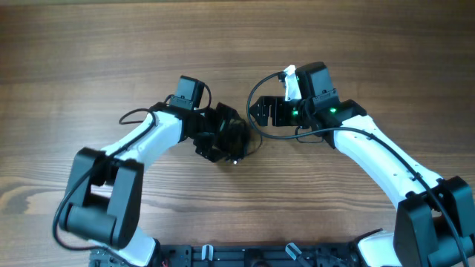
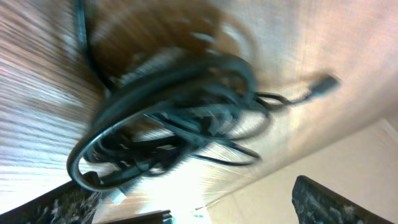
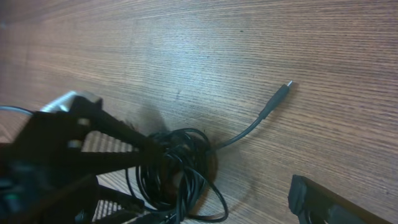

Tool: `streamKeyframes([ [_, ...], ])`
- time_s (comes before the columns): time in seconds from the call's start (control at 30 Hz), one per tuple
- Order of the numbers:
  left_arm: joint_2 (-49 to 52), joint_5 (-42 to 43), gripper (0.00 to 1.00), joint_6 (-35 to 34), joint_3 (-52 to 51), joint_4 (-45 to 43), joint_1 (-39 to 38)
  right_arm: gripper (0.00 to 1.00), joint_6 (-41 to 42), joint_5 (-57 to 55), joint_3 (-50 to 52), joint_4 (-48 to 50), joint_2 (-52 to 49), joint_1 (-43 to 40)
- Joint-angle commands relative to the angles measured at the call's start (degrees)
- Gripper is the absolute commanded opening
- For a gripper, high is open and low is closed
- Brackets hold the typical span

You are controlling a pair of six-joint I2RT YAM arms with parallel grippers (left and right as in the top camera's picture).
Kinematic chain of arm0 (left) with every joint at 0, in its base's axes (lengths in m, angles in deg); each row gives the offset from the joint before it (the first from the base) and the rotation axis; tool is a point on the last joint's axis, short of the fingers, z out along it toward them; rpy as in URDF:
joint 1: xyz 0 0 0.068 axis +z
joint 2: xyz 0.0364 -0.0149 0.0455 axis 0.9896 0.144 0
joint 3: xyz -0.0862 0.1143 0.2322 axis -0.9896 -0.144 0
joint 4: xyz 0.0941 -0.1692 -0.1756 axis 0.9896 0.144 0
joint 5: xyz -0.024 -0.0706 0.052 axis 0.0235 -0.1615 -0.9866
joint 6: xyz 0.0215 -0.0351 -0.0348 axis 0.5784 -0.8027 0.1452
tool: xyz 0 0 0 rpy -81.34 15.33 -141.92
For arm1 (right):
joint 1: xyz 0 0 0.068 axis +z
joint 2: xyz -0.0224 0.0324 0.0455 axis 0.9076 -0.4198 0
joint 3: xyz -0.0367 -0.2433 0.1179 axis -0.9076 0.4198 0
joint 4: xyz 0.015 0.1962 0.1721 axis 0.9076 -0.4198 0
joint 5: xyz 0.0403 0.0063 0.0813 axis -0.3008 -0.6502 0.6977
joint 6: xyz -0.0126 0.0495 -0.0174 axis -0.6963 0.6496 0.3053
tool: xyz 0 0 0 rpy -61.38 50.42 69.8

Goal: Untangle cables

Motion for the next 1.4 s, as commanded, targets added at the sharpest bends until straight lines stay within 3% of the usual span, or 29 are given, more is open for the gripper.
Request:
streamKeyframes([
  [0.0,-9.84,-11.04,1.0,26.25,0.28,-5.38,0.33,1.0,0.26,-0.98,-0.59,0.0,0.57,0.07],
  [0.07,-13.94,-12.26,1.0,57.18,0.26,-7.08,0.33,1.0,0.26,-0.98,-0.59,-0.04,0.57,0.09],
  [0.1,-14.73,-14.4,1.0,68.72,0.26,-6.86,0.33,1.0,0.28,-0.98,-0.59,0.02,0.57,0.09],
  [0.2,-13.07,-18.23,0.98,78.75,0.22,-6.86,0.26,1.0,0.33,-0.98,-0.59,0.02,0.57,0.09],
  [0.27,-9.27,-18.23,0.86,87.56,0.2,-6.73,0.04,1.0,0.39,-0.96,-0.59,0.0,0.57,0.09],
  [0.37,-5.16,-18.18,0.84,95.82,0.2,-6.8,0.07,1.0,0.39,-0.98,-0.59,0.0,0.57,0.09],
  [0.63,2.71,-15.65,0.67,96.76,0.2,-9.99,0.04,1.0,0.39,-0.98,-0.59,0.02,0.57,0.09],
  [0.8,4.74,-15.67,0.69,96.76,0.2,-11.45,0.04,1.0,0.37,-0.98,-0.59,0.02,0.57,0.09],
  [0.9,5.14,-17.86,0.6,96.76,0.2,-11.45,0.04,1.0,0.39,-0.98,-0.59,0.02,0.57,0.09],
  [1.17,8.87,-18.49,0.57,96.76,0.2,-11.23,-1.9,1.0,0.37,-0.98,-0.59,0.02,0.57,0.09],
  [1.2,9.05,-18.49,0.54,96.76,0.2,-11.23,-2.29,1.0,0.37,-0.98,-0.59,0.04,0.57,0.09],
  [1.23,9.49,-18.97,0.35,96.78,0.2,-11.28,-3.34,1.0,0.37,-0.98,-0.59,0.02,0.57,0.09],
  [1.27,9.64,-21.09,0.04,96.39,0.2,-11.23,-4.09,1.0,0.37,-0.98,-0.59,0.02,0.57,0.09],
  [1.33,9.62,-27.02,0.04,91.45,0.22,-11.67,-4.07,0.99,0.37,-0.98,-0.59,0.02,0.57,0.09],
  [1.37,9.62,-33.38,0.04,83.58,0.22,-11.93,-3.61,1.0,0.35,-0.98,-0.59,0.02,0.57,0.09],
])
